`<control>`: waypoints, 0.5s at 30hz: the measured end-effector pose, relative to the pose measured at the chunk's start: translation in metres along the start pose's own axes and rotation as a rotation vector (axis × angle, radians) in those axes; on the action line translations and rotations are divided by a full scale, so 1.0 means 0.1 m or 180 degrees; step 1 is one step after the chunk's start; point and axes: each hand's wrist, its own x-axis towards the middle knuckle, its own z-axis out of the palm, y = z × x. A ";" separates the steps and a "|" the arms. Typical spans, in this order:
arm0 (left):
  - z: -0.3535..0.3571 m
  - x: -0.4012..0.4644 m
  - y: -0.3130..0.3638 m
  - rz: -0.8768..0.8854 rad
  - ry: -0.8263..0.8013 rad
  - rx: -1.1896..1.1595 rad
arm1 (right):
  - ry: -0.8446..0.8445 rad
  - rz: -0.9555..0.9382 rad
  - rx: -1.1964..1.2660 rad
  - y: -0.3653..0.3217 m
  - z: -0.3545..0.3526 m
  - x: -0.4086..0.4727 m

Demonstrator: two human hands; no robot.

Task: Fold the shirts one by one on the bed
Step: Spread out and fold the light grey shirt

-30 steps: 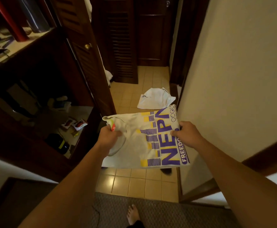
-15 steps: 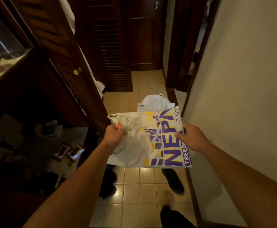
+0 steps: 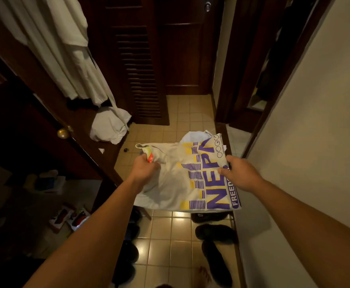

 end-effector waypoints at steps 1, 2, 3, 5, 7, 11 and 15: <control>-0.01 0.12 0.04 -0.0002 -0.0001 0.0023 | 0.0004 -0.0020 -0.0029 -0.03 -0.03 0.12; -0.03 0.28 0.09 0.0001 0.0018 0.0030 | 0.0007 -0.0038 -0.0056 -0.07 -0.07 0.29; -0.04 0.39 0.14 0.0018 0.0031 0.0064 | 0.0008 -0.0052 -0.0082 -0.11 -0.09 0.41; -0.06 0.68 0.24 0.0034 0.0093 0.0148 | -0.0027 -0.0084 -0.0119 -0.21 -0.14 0.72; -0.07 0.98 0.33 0.0066 0.0185 0.0221 | -0.0076 -0.0130 -0.0114 -0.29 -0.16 1.05; -0.10 1.58 0.43 0.0036 0.0401 0.0206 | -0.0103 -0.0258 -0.0376 -0.50 -0.20 1.73; -0.21 2.23 0.57 -0.0023 0.0563 0.0293 | -0.0129 -0.0309 -0.0398 -0.81 -0.24 2.45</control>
